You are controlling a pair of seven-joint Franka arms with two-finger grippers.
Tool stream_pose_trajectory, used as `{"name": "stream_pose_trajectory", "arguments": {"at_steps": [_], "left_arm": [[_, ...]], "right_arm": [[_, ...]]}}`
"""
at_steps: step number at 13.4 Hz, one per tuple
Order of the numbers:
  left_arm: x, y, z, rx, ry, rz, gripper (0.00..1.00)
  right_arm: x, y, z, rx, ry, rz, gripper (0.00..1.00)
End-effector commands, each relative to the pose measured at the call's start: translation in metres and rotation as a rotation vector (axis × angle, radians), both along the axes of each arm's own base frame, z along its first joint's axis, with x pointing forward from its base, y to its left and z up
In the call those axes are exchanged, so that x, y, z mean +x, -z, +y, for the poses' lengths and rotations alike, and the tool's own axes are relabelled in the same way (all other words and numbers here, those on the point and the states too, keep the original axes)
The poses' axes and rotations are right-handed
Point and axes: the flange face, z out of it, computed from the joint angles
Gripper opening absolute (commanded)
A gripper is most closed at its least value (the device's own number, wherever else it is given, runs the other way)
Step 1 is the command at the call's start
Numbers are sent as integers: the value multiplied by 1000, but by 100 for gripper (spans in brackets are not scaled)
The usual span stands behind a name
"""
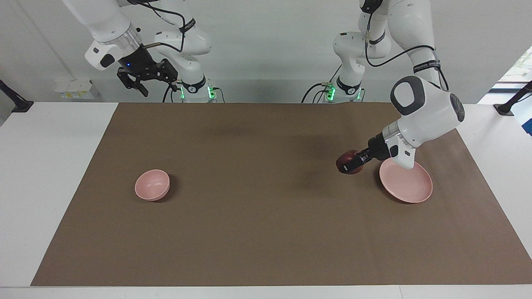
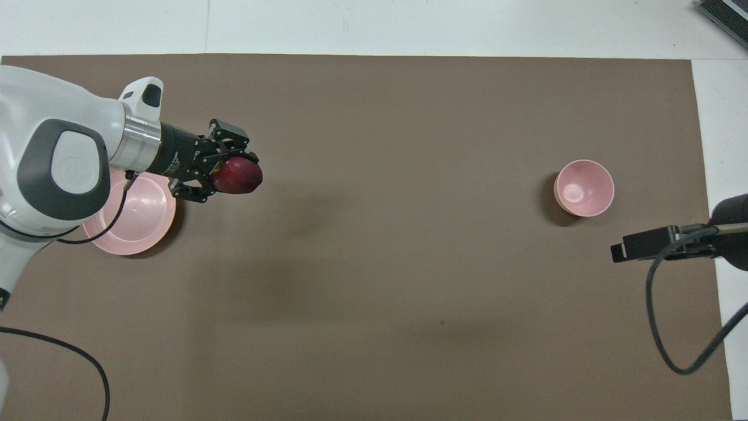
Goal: Move apple from plate to bowl
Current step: 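Lift the apple with the left gripper while the right gripper reaches toward it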
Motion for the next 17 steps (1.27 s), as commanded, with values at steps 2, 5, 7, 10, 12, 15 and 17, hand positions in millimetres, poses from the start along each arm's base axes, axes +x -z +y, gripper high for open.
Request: {"name": "stream_pose_trajectory", "arguments": {"at_steps": [2,5,7,10,12,15,17], "left_arm": [[-6,-15,-46,-164,-136,197,0],[-21,-24,-76,-289,-143,363,0],[-35,-31,-107,-357,-106,405,0],[-52,-47,-153,-501,-79,466,0],[-60,-59,-176,-593,-97,543,0],[-81,-66,-213,-672,-124,631,0],[-92,-74,-231,-740,-152,707,0]], "right_arm": [[-7,8,6,145,22,15,100],[-7,22,10,273,56,54,100],[-6,31,18,377,92,81,100],[-4,31,20,520,265,146,100],[0,39,27,608,345,152,100],[-1,47,48,697,396,95,100],[2,47,49,782,449,113,100]]}}
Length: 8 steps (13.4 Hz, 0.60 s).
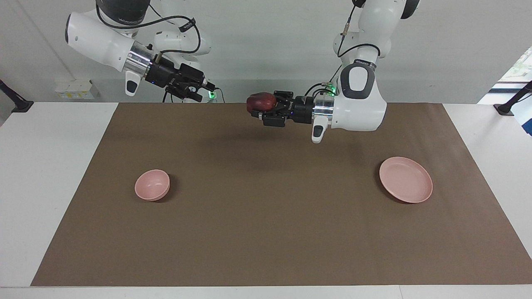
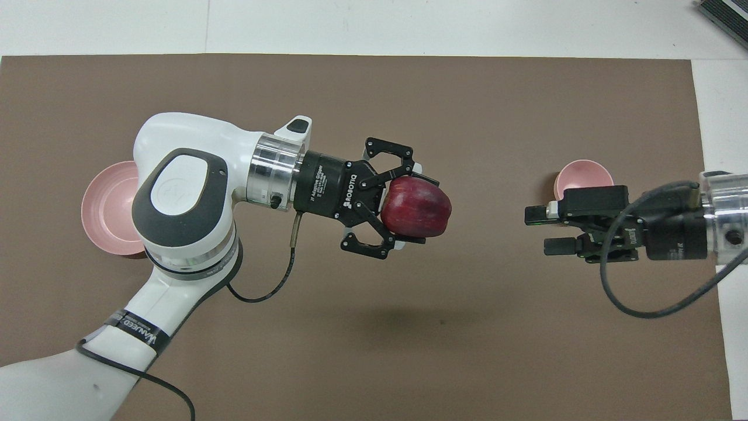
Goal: Move apple from plate to bowl
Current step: 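Carry the apple to the right gripper and close the right gripper on it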
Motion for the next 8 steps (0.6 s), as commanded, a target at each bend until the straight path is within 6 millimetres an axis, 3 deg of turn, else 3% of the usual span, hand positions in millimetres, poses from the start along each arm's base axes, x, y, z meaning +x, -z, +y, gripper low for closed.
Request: {"name": "stream_pose_trajectory", "arguments": {"at_steps": [1,8], "left_arm": [[-12,-9,-19,-32,-56,116,0],[-50,-6,-63,-32,-70,347,0]], "right_arm": [[-7,-4,1,94,98,41,100],[-8,-9,9,148,121,92,100]]}}
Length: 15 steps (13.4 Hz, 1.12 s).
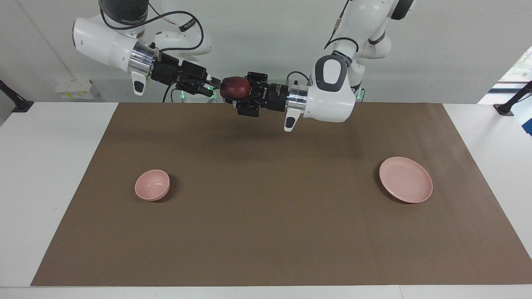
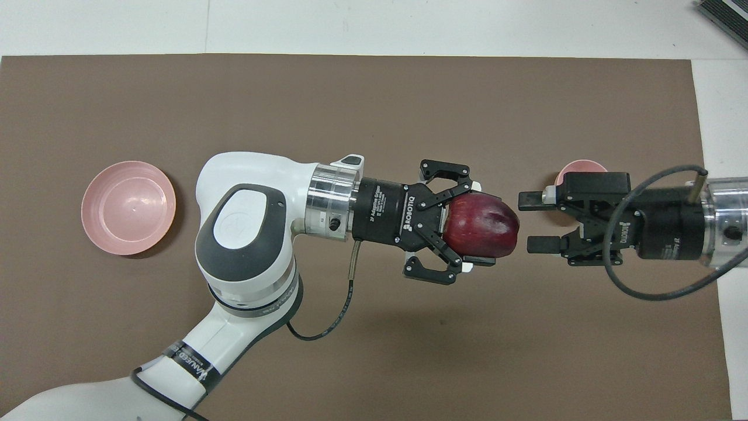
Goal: Move apple from plate to bowl
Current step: 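Carry the apple to the right gripper and close the right gripper on it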
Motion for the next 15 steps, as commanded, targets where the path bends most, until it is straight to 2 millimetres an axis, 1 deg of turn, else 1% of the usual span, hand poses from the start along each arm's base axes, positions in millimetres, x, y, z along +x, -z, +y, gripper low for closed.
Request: {"name": "stream_pose_trajectory", "arguments": {"at_steps": [1,3,4,5,7,13,14,15], "left_arm": [[-19,-6,-9,-3,-15,53,0],[-23,-6,-15,-8,-37,70,0],[-25,-5,-19,0,-54,76,0],[-27,-5,-23,4,-75,82,0],[-25,-5,-24,4,-105,90,0],[-31,-7,-29,0,-88,92,0],[-32,-7,-30,-1,-83,91,0],[-32,-7,-30,-2,-82,91,0]], "right_arm": [[-6,-3,3,24,31,8,100],[-7,-3,7,16,19,8,100],[-8,-2,17,12,2,9,100],[-9,-1,18,8,-3,11,100],[-12,0,21,1,-11,35,100],[-14,2,27,-33,-38,24,100],[-15,3,30,-38,-48,22,97],[-15,2,30,-39,-50,22,59]]}}
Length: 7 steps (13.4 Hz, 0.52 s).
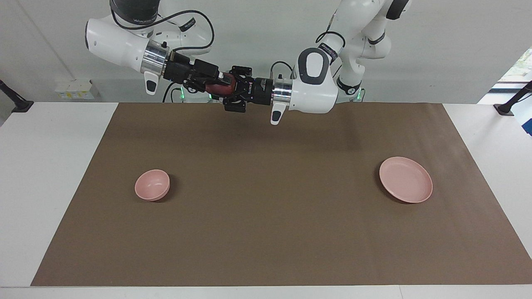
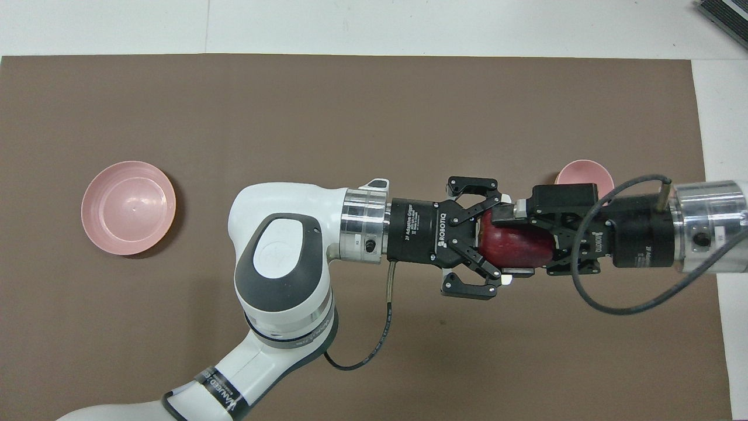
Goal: Move apple from plate to bowl
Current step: 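Carry the apple to the right gripper and close the right gripper on it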
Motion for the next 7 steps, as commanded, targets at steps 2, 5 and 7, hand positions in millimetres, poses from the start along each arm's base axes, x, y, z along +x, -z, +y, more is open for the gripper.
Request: {"name": "stream_pose_trajectory", "arguments": {"at_steps": [2,5,7], "left_arm": [[-9,-8,1,-1,-5,14,0],[-10,-9,0,-1,-5,13,0],[-12,-14,0,8,-9,-8,99]], "right_arm": [[-10,0,3,-22,28,85,0],[-7,1,-3,-40,19,76,0],[-7,1,-4,-44,12,61,0]]}}
